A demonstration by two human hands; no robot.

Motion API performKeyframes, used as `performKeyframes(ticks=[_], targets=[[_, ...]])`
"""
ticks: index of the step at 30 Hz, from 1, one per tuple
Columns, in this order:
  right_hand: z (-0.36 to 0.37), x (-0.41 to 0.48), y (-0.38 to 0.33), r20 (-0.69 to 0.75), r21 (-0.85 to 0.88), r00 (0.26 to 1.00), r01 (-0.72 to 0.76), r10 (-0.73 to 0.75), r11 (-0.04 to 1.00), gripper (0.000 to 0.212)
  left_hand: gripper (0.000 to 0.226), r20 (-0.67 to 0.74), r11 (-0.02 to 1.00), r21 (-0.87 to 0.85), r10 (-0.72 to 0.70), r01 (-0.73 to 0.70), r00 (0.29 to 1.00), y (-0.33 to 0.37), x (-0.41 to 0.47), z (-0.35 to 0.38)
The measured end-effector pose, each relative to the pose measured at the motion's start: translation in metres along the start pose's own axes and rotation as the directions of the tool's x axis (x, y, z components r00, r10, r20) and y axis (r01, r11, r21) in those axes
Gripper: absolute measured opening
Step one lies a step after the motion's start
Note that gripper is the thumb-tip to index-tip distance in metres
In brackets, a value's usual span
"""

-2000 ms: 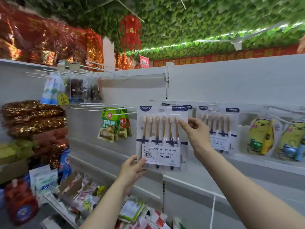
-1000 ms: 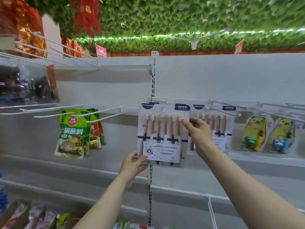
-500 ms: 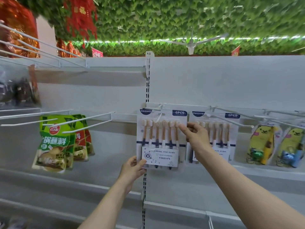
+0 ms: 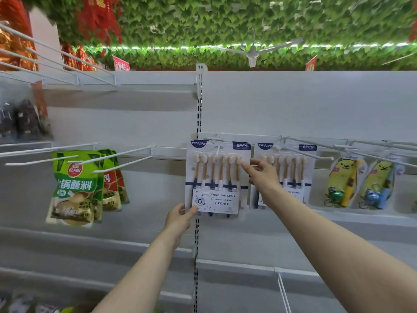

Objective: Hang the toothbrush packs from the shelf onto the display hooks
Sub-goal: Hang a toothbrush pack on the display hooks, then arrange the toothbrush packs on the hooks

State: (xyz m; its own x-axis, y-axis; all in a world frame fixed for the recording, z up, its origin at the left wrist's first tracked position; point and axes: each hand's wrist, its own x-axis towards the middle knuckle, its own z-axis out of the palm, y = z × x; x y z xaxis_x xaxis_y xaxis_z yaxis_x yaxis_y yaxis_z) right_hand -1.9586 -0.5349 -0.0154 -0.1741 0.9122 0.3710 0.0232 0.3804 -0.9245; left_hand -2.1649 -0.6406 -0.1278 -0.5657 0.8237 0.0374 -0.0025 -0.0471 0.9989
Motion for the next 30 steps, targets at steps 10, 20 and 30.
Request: performKeyframes(ticks=[10, 20, 30], targets=[[-0.055, -0.109, -0.045, 0.106, -0.66, 0.991, 0.129, -0.078, 0.74, 0.054, 0.071, 0.01, 0.78, 0.6, 0.214, -0.177, 0.977, 0.044, -0.089, -0.017], [-0.154, -0.268, -0.081, 0.279, -0.96, 0.957, 0.278, -0.081, -0.02, 0.061, 0.06, 0.534, 0.257, 0.714, 0.404, -0.652, 0.743, 0.075, -0.23, 0.039], [-0.297, -0.375, -0.111, 0.025, -0.996, 0.997, 0.019, -0.069, -0.087, 0.054, 0.062, 0.728, 0.208, 0.535, 0.378, -0.819, 0.572, 0.088, -0.323, 0.167]])
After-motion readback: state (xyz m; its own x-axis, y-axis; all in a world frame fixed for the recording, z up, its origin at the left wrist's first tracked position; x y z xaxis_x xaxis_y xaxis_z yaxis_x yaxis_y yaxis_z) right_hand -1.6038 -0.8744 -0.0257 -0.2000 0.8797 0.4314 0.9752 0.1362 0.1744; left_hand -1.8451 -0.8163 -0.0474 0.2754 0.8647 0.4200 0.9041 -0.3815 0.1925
